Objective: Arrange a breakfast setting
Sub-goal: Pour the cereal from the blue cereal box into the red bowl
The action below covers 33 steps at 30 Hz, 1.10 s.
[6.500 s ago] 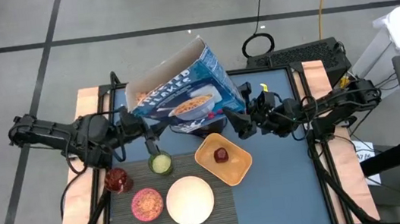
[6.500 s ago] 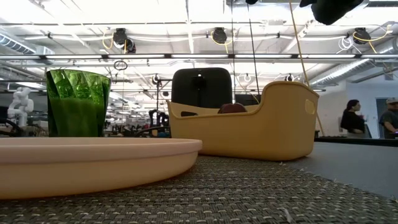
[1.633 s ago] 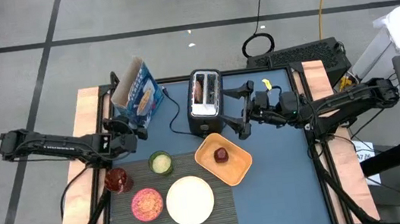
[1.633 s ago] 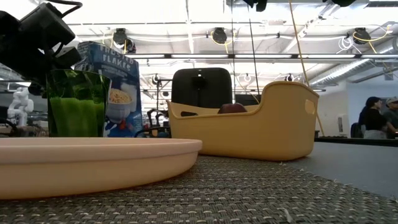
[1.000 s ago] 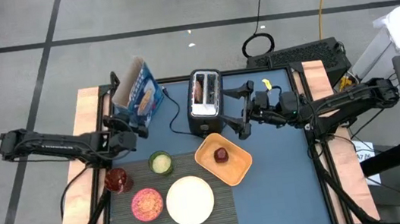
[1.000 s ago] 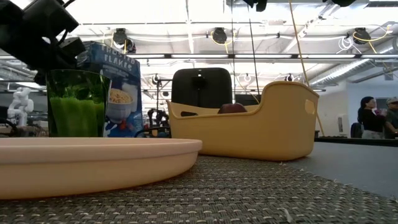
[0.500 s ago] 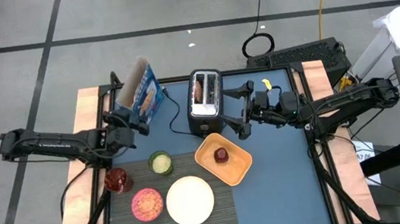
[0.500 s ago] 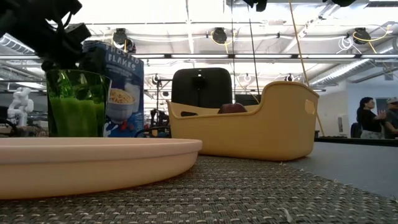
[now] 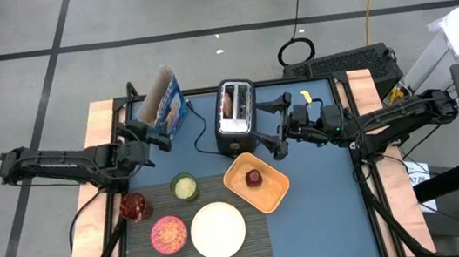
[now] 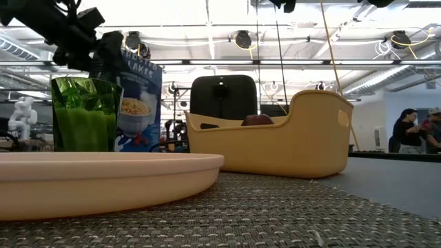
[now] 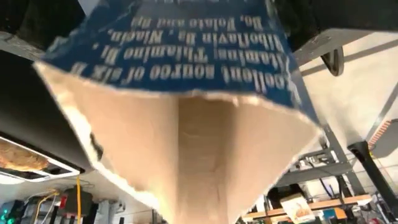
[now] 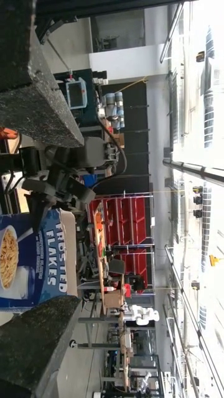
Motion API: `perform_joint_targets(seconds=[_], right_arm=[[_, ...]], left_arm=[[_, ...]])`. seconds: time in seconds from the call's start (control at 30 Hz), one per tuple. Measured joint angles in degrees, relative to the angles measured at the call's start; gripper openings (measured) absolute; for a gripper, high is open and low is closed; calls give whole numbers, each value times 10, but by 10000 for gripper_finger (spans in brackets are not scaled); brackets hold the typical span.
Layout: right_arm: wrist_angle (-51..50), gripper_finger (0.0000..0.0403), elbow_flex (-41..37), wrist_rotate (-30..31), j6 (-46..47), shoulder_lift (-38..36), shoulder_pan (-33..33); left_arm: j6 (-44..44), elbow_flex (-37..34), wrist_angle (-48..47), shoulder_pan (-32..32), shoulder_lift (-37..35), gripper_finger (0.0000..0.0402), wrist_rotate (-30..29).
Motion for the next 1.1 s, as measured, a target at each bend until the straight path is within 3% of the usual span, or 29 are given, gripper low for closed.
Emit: perform_joint_targets(seconds=[1.1], right_arm=[[0, 393, 0, 0, -10, 0, 0]], left_arm=[[55, 82, 4, 0, -1, 395, 0]])
